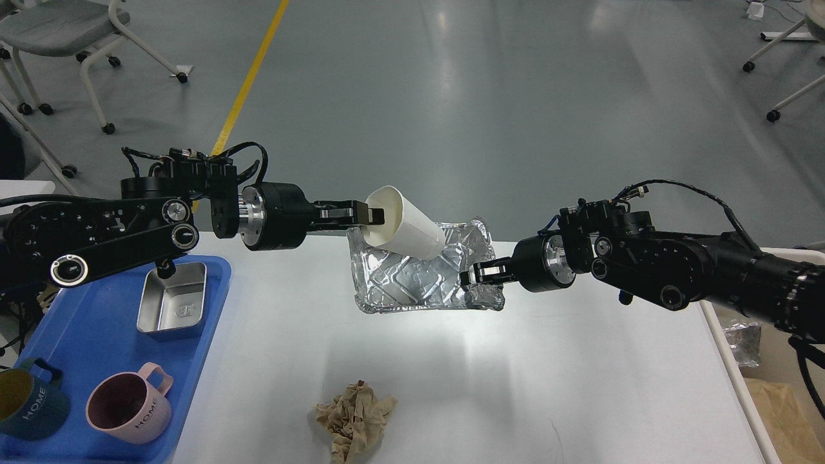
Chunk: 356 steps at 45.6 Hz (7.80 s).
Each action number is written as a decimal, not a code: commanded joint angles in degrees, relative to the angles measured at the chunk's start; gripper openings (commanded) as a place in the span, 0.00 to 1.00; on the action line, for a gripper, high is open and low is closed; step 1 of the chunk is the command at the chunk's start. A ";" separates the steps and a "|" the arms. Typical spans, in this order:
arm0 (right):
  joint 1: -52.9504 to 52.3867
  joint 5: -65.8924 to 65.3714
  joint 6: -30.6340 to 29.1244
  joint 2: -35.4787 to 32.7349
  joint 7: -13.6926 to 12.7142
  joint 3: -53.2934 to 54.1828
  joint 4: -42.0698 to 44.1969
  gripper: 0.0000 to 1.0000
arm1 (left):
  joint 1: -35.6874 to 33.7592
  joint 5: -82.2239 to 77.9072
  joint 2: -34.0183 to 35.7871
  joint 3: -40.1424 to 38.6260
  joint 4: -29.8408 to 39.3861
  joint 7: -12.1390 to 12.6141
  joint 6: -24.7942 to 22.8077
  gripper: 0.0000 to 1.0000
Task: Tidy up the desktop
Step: 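Lift the paper cup with the left gripper over the foil tray, then drop the paper cup into the foil tray and withdraw the left gripper, then lower the left gripper toward the crumpled brown paper, then grasp the crumpled brown paper with the left gripper, then lift the brown paper and release it into the foil tray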
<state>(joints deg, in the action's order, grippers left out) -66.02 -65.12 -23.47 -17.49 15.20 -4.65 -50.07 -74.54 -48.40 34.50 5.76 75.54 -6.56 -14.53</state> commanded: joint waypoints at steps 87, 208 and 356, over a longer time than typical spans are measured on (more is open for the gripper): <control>0.45 0.25 0.18 0.44 0.00 -0.19 1.46 0.00 | 14.07 15.00 50.32 -1.54 14.02 -1.70 7.85 0.92; 0.63 0.25 0.09 1.93 0.09 -0.10 2.34 0.00 | 26.64 -7.23 -8.83 16.47 -4.87 -2.31 18.84 0.92; 0.10 0.25 0.18 4.22 0.00 -0.19 4.27 0.00 | 6.95 -6.62 5.50 -0.31 2.42 -5.12 7.06 0.21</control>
<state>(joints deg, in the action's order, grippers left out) -65.97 -64.86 -23.22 -13.29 15.21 -4.84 -45.77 -67.61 -55.10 41.09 5.69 78.67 -11.86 -7.73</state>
